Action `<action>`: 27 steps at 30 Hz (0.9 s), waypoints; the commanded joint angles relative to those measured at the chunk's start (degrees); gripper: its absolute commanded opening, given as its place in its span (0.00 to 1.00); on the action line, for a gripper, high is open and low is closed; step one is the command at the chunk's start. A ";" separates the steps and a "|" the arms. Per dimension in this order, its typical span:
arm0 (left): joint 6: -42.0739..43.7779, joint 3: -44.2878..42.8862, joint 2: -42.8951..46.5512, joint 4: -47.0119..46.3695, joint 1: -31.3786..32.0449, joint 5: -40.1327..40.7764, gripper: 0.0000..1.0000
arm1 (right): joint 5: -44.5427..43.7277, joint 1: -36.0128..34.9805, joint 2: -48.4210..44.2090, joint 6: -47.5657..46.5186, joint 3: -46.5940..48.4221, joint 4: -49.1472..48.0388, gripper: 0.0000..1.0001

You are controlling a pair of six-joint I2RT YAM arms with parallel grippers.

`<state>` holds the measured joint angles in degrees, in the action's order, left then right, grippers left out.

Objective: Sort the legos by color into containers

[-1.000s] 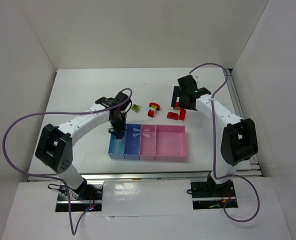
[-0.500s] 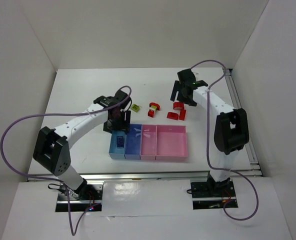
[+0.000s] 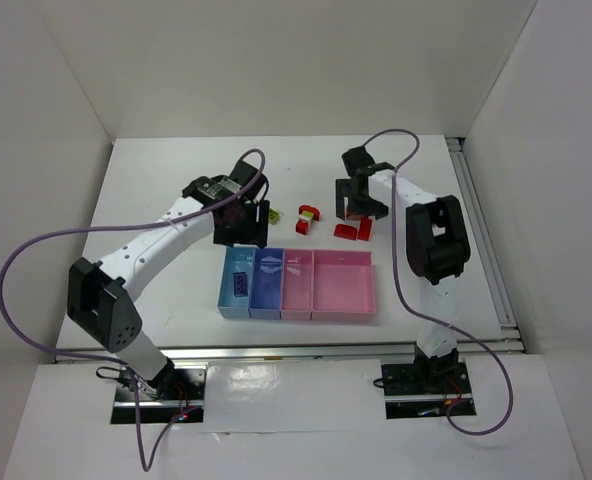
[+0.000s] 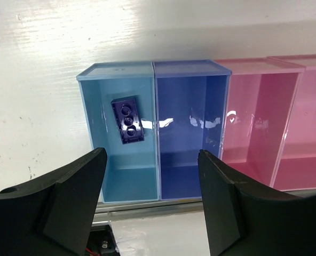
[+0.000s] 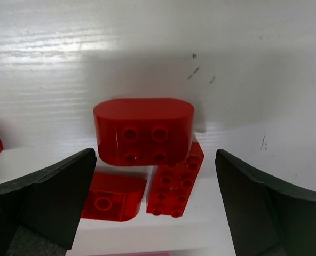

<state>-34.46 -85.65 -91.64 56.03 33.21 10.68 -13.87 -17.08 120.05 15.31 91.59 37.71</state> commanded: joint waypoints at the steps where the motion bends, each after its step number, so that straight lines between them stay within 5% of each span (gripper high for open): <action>1: 1.06 -1.10 -0.39 1.45 0.19 0.84 0.80 | 0.95 0.73 1.93 -3.26 4.03 -0.89 1.00; 8: 1.06 -2.68 -2.76 1.97 0.71 1.98 0.79 | 2.09 0.73 4.49 -3.27 5.62 -2.55 0.89; 17: 1.06 -3.83 -4.96 2.50 1.33 3.03 0.79 | -0.45 0.73 -0.93 -0.46 5.36 -4.84 0.61; 27: -3.16 -6.11 -4.96 3.65 0.71 4.97 0.78 | 0.77 -4.44 -22.02 2.53 -6.15 0.06 0.61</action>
<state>-35.53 -89.54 -96.51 58.11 34.26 14.26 -13.54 -18.13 106.52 16.12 87.74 35.07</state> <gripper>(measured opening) 0.784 0.721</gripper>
